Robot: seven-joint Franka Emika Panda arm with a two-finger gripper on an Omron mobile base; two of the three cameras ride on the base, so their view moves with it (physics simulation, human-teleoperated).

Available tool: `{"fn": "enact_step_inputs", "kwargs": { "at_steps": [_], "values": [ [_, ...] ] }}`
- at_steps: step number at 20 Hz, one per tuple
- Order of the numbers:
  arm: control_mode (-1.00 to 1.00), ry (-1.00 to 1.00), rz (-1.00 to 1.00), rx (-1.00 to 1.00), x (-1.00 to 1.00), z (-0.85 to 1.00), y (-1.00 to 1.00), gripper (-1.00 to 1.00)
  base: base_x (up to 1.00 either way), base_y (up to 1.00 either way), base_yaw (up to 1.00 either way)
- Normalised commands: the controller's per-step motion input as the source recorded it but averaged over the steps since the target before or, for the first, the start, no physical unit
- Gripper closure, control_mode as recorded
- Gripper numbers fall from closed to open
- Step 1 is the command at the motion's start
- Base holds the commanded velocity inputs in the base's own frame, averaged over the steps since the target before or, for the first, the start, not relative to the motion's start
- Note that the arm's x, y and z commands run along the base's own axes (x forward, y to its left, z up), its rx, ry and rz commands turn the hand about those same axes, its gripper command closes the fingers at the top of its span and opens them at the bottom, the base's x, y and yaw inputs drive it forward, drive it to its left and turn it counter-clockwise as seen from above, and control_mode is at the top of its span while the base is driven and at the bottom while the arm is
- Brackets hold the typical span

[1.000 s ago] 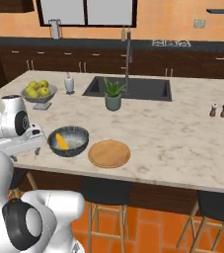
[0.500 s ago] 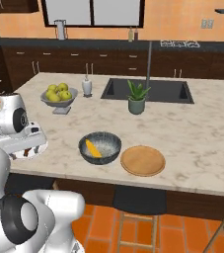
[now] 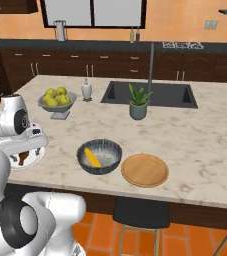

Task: Pick the chicken drumstick and corn from their plates and place them in the bowl. Then put the bowl in the fridge.

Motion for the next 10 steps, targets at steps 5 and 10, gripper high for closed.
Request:
{"fn": "enact_step_inputs", "kwargs": {
  "at_steps": [5, 10],
  "values": [
    [1.00, 0.00, 0.00, 0.00, 0.00, 0.00, 0.00, -1.00, 0.23, 0.10, 0.00],
    [-1.00, 0.00, -0.06, 0.00, 0.36, 0.00, 0.06, -1.00, 0.00, 0.00, 0.00]
  ]
}}
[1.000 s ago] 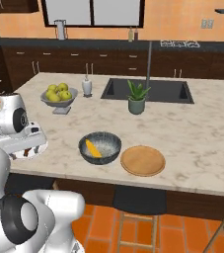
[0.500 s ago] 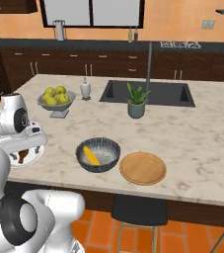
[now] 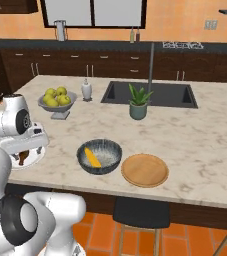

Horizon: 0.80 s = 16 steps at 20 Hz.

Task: Pick the chicken drumstick and corn from their plates and place them in the bowl. Then put the bowl in the fridge.

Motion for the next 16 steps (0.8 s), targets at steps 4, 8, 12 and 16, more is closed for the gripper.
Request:
{"fn": "enact_step_inputs", "kwargs": {
  "at_steps": [4, 8, 12, 16],
  "values": [
    [-1.00, 0.00, -0.25, 0.04, 0.70, 0.00, 0.78, -1.00, 0.00, 0.00, 0.00],
    [-1.00, 0.06, -0.33, 0.06, 0.34, -0.08, 1.00, -1.00, 0.00, 0.00, 0.00],
    [-1.00, 0.03, -0.38, 0.02, 0.02, -0.47, 0.67, -1.00, 0.00, 0.00, 0.00],
    [-1.00, 0.00, -0.33, 0.00, 0.02, -0.46, 0.24, -1.00, 0.00, 0.00, 0.00]
  ]
}}
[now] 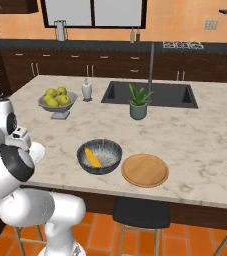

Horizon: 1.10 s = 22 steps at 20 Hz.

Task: Pick the chicken drumstick and corn from their plates and place them in the bowl. Then put the bowl in the fridge.

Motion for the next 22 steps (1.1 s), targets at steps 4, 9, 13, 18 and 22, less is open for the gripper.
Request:
{"fn": "enact_step_inputs", "kwargs": {
  "at_steps": [4, 9, 13, 18, 22],
  "values": [
    [-1.00, 0.00, -0.15, -0.03, 0.09, -0.22, -0.01, -1.00, 0.00, 0.00, 0.00],
    [-1.00, 0.00, -0.11, -0.03, 0.14, -0.26, 0.00, -1.00, 0.00, 0.00, 0.00],
    [-1.00, -0.01, 0.00, -0.01, 0.47, -0.31, 0.00, -1.00, 0.00, 0.00, 0.00],
    [-1.00, 0.00, 0.00, -0.01, 0.50, -0.26, 0.03, -1.00, 0.00, 0.00, 0.00],
    [-1.00, 0.00, 0.00, -0.01, 0.27, -0.35, 0.37, -1.00, 0.00, 0.00, 0.00]
  ]
}}
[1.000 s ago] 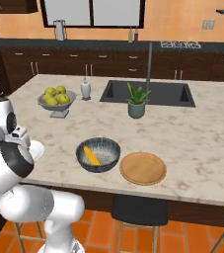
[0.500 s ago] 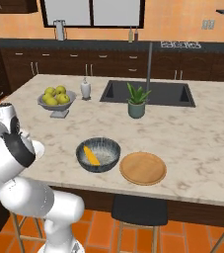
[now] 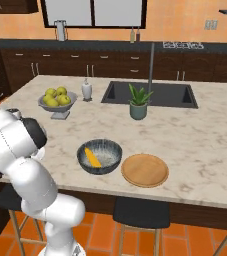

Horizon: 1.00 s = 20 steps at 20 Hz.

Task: Pick the chicken drumstick and corn from their plates and place them in the bowl. Then put the bowl in the fridge.

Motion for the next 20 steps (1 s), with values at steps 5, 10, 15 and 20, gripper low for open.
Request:
{"fn": "enact_step_inputs", "kwargs": {
  "at_steps": [5, 10, 15, 20],
  "values": [
    [-1.00, 0.00, 0.00, -0.07, 0.23, -0.33, 0.19, -1.00, 0.00, 0.00, 0.00],
    [-1.00, 0.00, 0.00, -0.09, 0.05, -0.22, 0.01, 1.00, 0.00, 0.00, 0.00],
    [-1.00, 0.00, 0.00, -0.04, 0.05, -0.08, -0.06, 1.00, 0.00, 0.00, 0.00],
    [-1.00, -0.01, 0.00, 0.00, 0.00, 0.00, -0.44, 1.00, 0.00, 0.00, 0.00]
  ]
}}
